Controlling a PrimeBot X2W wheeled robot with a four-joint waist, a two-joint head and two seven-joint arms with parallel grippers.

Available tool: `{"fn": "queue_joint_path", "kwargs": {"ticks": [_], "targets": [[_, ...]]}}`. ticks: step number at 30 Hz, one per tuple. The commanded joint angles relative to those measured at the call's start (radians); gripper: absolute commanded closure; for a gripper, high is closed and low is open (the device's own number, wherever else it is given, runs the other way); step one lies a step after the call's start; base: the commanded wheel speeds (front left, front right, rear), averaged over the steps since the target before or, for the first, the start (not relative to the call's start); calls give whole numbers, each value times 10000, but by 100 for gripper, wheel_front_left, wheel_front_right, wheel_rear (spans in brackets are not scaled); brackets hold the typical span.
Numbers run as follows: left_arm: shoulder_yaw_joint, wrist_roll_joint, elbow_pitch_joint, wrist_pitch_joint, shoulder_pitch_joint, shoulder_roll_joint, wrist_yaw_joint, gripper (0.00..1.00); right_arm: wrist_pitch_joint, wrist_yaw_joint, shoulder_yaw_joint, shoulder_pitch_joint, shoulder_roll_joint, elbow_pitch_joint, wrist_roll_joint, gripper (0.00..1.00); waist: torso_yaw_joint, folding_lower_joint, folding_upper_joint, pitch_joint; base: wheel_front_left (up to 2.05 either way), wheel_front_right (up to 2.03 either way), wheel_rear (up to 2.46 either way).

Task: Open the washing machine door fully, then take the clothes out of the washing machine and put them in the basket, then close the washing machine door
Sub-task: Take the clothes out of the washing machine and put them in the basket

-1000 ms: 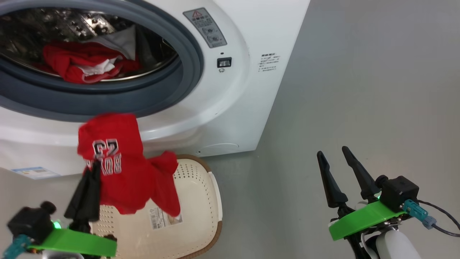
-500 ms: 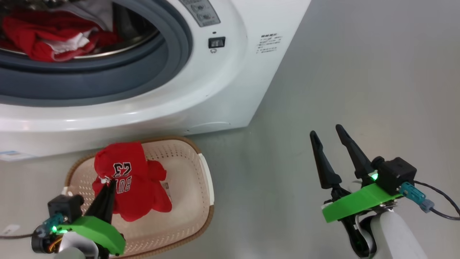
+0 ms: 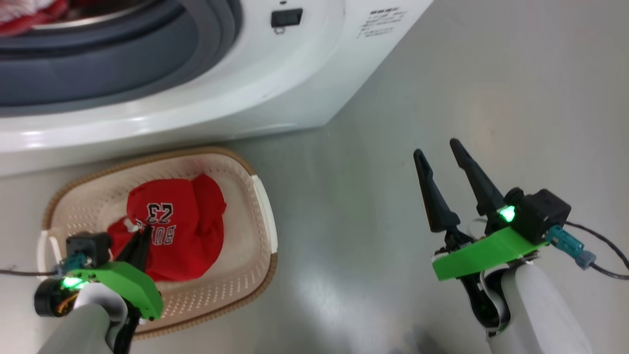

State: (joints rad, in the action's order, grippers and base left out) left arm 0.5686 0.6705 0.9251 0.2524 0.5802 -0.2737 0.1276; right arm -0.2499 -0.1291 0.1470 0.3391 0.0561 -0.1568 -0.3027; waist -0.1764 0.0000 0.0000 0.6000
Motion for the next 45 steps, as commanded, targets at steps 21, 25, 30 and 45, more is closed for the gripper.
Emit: {"fn": "queue_joint_path", "kwargs": {"ticks": [21, 25, 30, 45], "targets": [[3080, 2985, 1208, -37, 1568, -988, 30, 0, -118, -16, 426, 447, -58, 397, -158, 0, -193, 0, 0, 1352, 0, 0, 0], [3412, 3426, 1267, 15, 1571, -1005, 30, 0, -118, -16, 431, 407, -58, 347, -154, 0, -167, 0, 0, 1142, 0, 0, 0], [3652, 3888, 1210, 70, 1553, -954, 30, 0, -118, -16, 334, 286, -58, 255, -76, 0, -42, 0, 0, 786, 0, 0, 0], [1131, 2545, -411, 92, 520, -968, 30, 0, -118, -16, 75, -382, -58, -225, 358, 0, 595, 0, 0, -1370, 0, 0, 0]]}}
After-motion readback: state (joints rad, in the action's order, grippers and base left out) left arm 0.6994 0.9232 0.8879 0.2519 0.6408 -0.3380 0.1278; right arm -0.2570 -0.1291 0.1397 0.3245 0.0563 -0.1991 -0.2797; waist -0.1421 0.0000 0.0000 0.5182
